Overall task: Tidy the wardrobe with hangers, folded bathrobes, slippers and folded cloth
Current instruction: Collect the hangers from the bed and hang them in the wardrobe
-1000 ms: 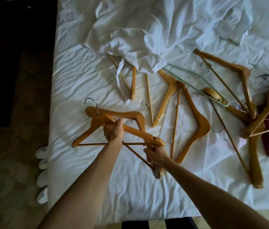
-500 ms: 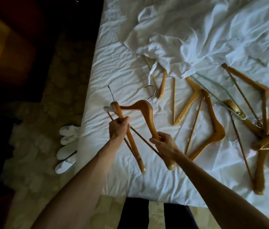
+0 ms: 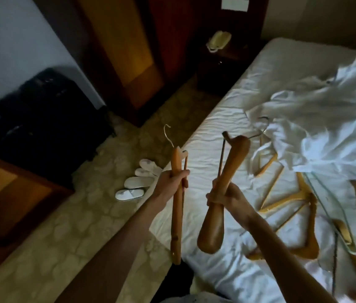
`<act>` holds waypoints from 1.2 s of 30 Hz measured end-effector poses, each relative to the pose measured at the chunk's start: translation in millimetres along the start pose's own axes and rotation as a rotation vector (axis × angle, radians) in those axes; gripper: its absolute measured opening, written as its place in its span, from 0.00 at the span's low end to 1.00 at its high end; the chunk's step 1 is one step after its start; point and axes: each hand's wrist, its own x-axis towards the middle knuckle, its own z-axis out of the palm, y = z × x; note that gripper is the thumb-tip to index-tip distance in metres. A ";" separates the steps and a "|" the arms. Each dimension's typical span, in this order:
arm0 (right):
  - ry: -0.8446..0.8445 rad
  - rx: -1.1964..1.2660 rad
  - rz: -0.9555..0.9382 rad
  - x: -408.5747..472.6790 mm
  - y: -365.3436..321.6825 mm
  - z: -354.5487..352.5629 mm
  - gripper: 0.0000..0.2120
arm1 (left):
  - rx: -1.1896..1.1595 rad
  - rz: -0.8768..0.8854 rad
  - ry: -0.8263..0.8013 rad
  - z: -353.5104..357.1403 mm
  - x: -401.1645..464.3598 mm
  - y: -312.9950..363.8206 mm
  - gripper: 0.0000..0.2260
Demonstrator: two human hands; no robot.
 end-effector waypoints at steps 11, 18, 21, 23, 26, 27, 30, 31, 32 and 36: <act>-0.446 -0.444 -0.046 -5.1 -78.1 115.1 0.10 | -0.080 0.139 0.249 -117.8 -130.1 -26.3 0.11; -0.724 -0.516 0.004 2.2 -75.1 257.2 0.22 | -0.237 0.153 0.412 -221.1 -201.6 -61.1 0.11; -0.844 -0.525 0.035 12.9 -69.7 330.3 0.15 | -0.279 0.178 0.491 -277.9 -222.4 -79.4 0.12; -0.933 -0.543 0.010 20.7 -66.1 381.5 0.12 | -0.290 0.191 0.549 -320.2 -233.7 -93.9 0.14; -1.005 -0.572 -0.044 31.8 -63.5 461.5 0.11 | -0.322 0.226 0.618 -390.3 -248.0 -114.6 0.15; -1.032 -0.568 -0.065 36.6 -62.8 489.1 0.12 | -0.338 0.236 0.639 -414.8 -251.9 -119.9 0.14; -1.097 -0.571 -0.136 50.6 -57.7 567.0 0.10 | -0.331 0.258 0.703 -484.6 -265.5 -134.1 0.14; -1.102 -0.566 -0.146 55.3 -57.2 591.8 0.10 | -0.320 0.265 0.725 -507.4 -269.8 -138.5 0.14; -1.095 -0.561 -0.157 59.4 -57.5 614.6 0.09 | -0.323 0.270 0.743 -529.0 -272.6 -142.6 0.14; -1.074 -0.556 -0.191 76.9 -57.3 689.4 0.11 | -0.293 0.283 0.784 -603.0 -279.2 -152.2 0.18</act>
